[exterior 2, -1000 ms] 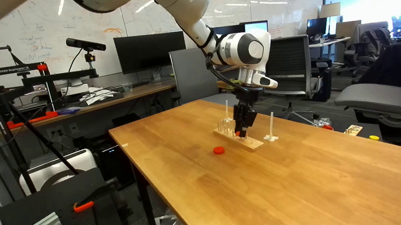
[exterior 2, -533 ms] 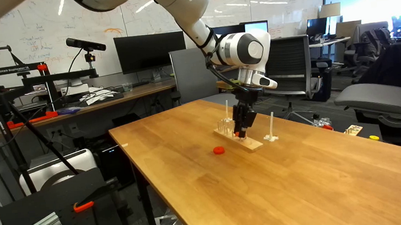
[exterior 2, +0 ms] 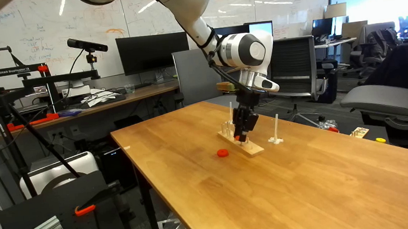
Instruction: Pick up the orange ring on the right and put it on the wooden stand
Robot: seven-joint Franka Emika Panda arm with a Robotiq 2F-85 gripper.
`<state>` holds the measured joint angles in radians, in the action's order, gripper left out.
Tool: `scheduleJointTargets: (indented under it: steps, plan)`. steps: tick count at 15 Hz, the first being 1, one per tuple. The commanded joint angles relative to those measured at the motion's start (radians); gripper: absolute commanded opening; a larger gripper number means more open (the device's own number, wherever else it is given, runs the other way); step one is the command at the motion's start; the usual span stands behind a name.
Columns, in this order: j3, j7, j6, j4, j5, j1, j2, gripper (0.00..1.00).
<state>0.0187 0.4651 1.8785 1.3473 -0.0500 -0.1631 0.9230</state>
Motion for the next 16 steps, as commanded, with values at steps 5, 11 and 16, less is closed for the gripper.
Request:
scheduleJointTargets:
  steps: [5, 11, 16]
  plan:
    - [-0.006, -0.042, 0.020, 0.111, -0.006, 0.000, -0.094, 0.17]
    - [-0.003, -0.032, 0.024, 0.097, -0.008, -0.001, -0.084, 0.17]
    - [-0.001, -0.023, 0.023, 0.075, -0.007, -0.003, -0.065, 0.17]
